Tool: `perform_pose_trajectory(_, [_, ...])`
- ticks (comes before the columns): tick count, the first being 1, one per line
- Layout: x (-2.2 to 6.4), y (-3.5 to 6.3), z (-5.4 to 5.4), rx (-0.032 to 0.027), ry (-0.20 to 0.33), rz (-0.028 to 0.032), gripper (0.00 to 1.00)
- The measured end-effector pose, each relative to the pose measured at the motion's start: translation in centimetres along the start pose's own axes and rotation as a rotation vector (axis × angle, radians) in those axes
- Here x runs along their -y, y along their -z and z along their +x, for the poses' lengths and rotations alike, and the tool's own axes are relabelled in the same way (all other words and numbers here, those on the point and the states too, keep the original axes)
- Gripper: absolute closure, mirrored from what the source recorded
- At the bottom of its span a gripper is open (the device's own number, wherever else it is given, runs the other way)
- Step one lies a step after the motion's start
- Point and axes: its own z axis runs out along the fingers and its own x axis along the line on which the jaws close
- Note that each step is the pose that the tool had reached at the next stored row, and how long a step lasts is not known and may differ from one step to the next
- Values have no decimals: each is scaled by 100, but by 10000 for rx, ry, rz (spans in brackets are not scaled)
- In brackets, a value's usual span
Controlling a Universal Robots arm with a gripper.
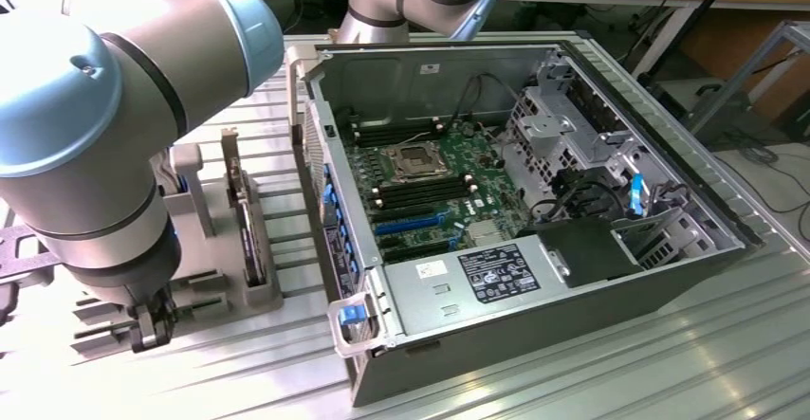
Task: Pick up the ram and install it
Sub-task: 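Pick up the ram and move it above insertion slot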
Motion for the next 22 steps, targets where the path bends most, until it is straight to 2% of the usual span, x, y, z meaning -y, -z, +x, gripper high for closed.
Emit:
perform_pose_trajectory(1, [0,6,0,2,-1,2,86])
perform_pose_trajectory(3, [-6,147,-6,0,-1,0,86])
perform_pose_trajectory(5, [-9,213,-8,0,0,1,86])
perform_pose_trajectory(7, [-15,347,-14,0,-1,1,86])
perform_pose_trajectory(18, [-31,735,-29,1,0,1,86])
perform_pose_trajectory(20, [-37,870,-34,1,0,1,86])
perform_pose_trajectory(22, [-40,954,-37,0,0,0,86])
